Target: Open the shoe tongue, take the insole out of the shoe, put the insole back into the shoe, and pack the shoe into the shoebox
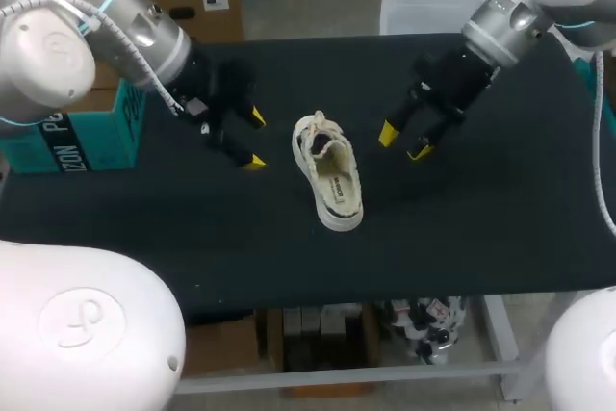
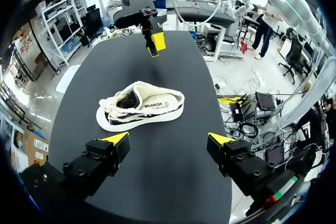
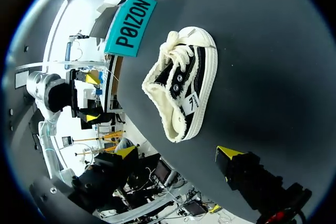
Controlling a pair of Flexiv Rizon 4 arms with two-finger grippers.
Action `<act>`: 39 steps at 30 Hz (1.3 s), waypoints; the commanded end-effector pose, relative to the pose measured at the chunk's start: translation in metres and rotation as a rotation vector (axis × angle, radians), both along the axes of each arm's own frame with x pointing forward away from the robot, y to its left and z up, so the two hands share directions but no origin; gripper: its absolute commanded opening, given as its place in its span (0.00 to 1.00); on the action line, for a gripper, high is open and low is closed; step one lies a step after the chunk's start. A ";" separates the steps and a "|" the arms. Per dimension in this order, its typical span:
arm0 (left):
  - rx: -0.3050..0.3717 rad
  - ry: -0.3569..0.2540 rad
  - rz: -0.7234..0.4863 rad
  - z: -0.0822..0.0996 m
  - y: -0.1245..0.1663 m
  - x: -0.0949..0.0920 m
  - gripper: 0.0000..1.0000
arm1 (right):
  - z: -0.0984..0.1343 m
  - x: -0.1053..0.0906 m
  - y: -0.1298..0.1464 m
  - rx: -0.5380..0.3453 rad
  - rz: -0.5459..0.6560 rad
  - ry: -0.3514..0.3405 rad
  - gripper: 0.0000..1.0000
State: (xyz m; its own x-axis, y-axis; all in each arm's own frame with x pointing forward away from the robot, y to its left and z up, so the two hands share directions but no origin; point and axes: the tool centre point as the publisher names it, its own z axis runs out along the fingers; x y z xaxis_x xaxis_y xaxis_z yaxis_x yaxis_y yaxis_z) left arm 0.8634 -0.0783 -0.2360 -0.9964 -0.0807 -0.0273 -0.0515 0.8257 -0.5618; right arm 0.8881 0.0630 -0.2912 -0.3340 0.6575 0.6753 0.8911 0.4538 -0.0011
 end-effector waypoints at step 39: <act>0.214 0.459 1.050 -0.073 -0.072 0.016 1.00 | 0.018 0.017 -0.039 -0.301 0.313 -0.355 1.00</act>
